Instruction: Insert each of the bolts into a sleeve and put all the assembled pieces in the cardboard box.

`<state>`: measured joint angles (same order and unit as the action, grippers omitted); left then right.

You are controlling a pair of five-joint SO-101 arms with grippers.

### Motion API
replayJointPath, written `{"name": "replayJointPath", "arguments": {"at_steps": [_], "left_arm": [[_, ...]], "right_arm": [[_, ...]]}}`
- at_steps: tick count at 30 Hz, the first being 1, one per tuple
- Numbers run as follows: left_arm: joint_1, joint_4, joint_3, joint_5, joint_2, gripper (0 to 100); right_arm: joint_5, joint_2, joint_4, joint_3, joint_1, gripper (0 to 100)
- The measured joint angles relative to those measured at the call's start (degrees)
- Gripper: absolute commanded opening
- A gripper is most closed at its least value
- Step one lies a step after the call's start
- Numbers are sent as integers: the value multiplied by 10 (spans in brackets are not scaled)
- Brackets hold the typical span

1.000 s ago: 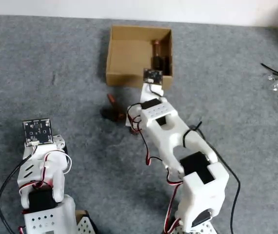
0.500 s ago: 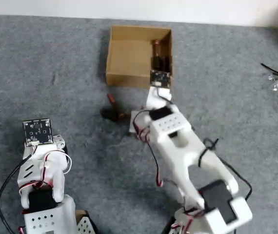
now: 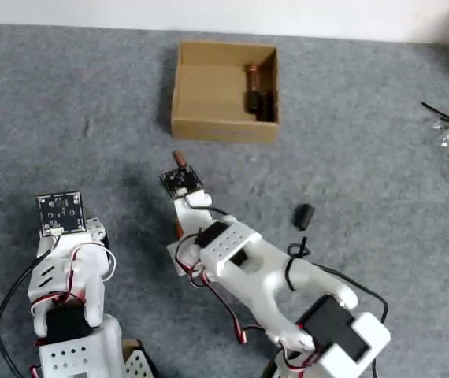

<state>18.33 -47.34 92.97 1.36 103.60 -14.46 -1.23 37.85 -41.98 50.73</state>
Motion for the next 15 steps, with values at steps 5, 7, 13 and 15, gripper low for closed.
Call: {"name": "replayJointPath", "arguments": {"at_steps": [5, 7, 13, 15], "left_arm": [[0, 0, 0, 0, 0, 7], [0, 0, 0, 0, 0, 7], [0, 0, 2, 0, 0, 7], [0, 0, 5, 0, 0, 7]], "right_arm": [[25, 51, 1, 48, -17, 79], [56, 64, 1, 62, -18, 161], [193, 69, 69, 97, -17, 276], [207, 52, 109, 112, -29, 276]]}}
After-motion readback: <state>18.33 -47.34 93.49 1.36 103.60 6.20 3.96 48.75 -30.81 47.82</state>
